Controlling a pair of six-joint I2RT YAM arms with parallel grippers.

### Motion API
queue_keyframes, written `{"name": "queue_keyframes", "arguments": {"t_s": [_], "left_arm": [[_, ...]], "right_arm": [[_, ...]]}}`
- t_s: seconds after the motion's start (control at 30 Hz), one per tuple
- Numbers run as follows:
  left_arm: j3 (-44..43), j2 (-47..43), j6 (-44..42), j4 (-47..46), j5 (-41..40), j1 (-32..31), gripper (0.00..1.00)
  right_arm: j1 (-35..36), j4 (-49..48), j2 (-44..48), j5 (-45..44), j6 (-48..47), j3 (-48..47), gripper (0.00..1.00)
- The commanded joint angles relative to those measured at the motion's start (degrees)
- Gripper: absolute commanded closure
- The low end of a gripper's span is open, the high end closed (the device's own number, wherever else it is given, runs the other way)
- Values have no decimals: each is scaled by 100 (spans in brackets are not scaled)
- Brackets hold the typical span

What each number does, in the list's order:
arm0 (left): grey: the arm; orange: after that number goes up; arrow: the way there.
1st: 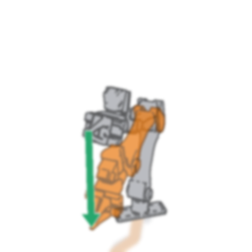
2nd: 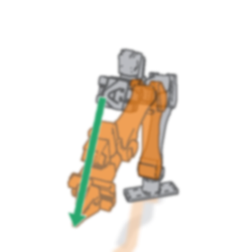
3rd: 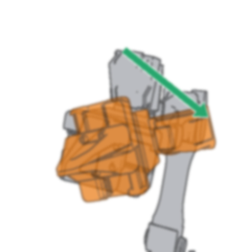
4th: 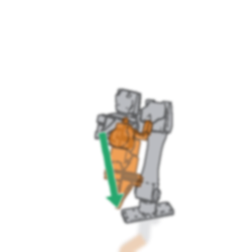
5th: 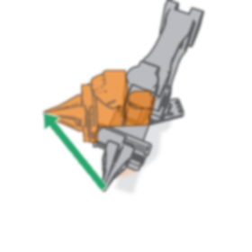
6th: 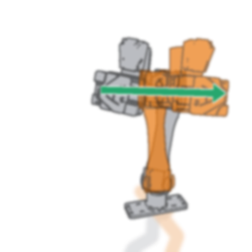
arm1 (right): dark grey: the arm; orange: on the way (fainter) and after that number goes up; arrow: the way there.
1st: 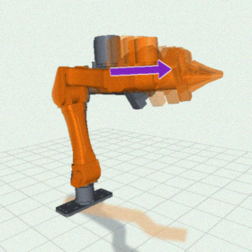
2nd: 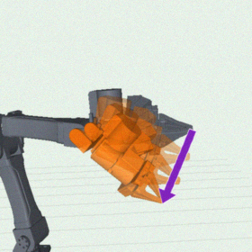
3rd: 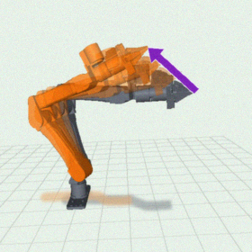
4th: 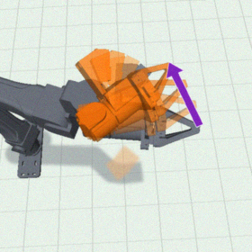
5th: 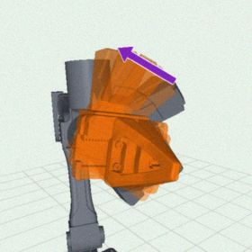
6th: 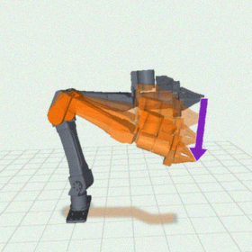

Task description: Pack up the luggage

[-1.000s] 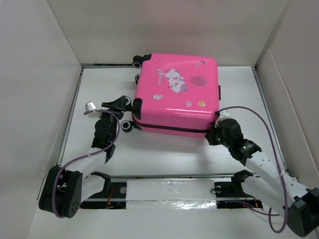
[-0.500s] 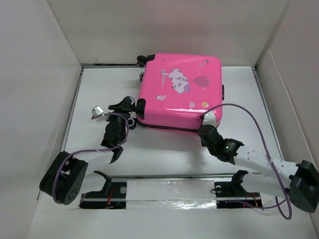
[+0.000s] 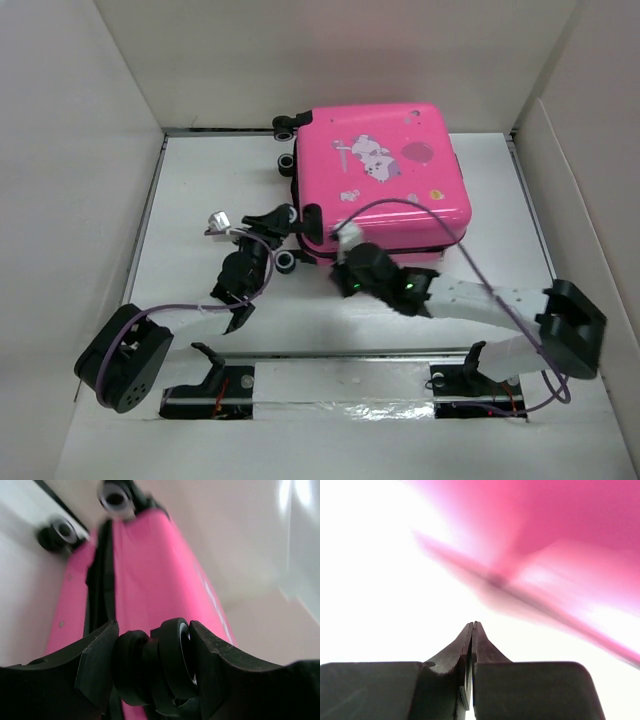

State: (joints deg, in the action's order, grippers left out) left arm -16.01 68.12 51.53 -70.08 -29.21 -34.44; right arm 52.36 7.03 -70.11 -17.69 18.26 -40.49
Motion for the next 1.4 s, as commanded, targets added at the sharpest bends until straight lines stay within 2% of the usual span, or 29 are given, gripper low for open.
{"name": "queue_keyframes", "arguments": {"t_s": [0.0,0.1,0.23,0.37,0.5,0.67,0.73,0.77,0.87,0.9,0.93,1.1,1.37], "left_arm": [[-139,298,-143,303,2552,-802,100],[-25,264,-126,346,2473,-802,100],[142,44,-178,495,2324,-802,100],[203,-228,-152,707,2455,-259,100],[177,-562,-143,917,2640,59,100],[-16,-1063,-310,1427,2508,60,100],[-269,-1090,-398,1898,2639,60,100],[-349,-1073,-433,2119,2692,60,100],[-342,-1020,-477,2323,2895,60,62],[-333,-1002,-425,2367,2895,60,44],[-306,-959,-407,2394,3086,60,39],[-482,-528,-214,2561,3465,60,33],[-271,245,664,1419,3914,60,32]], "right_arm": [[1459,-1663,-915,1140,-85,-1363,100],[1453,-1573,-577,1049,-262,-1348,100],[629,-1766,459,1242,-121,-435,100],[145,-1336,1513,803,54,442,100],[-743,-1152,2325,1048,134,919,100],[-1517,-808,2967,1487,99,1298,99],[-1659,-747,3125,1628,107,1385,85],[-1746,-747,3161,1690,107,1456,70],[-1747,-720,3231,1725,99,1535,53],[-1747,-720,3257,1891,99,1544,52],[-1747,-720,3301,1901,99,1544,50],[-1799,-439,3468,1875,28,1474,49],[-1852,-228,3697,1892,-24,1465,49]]}}
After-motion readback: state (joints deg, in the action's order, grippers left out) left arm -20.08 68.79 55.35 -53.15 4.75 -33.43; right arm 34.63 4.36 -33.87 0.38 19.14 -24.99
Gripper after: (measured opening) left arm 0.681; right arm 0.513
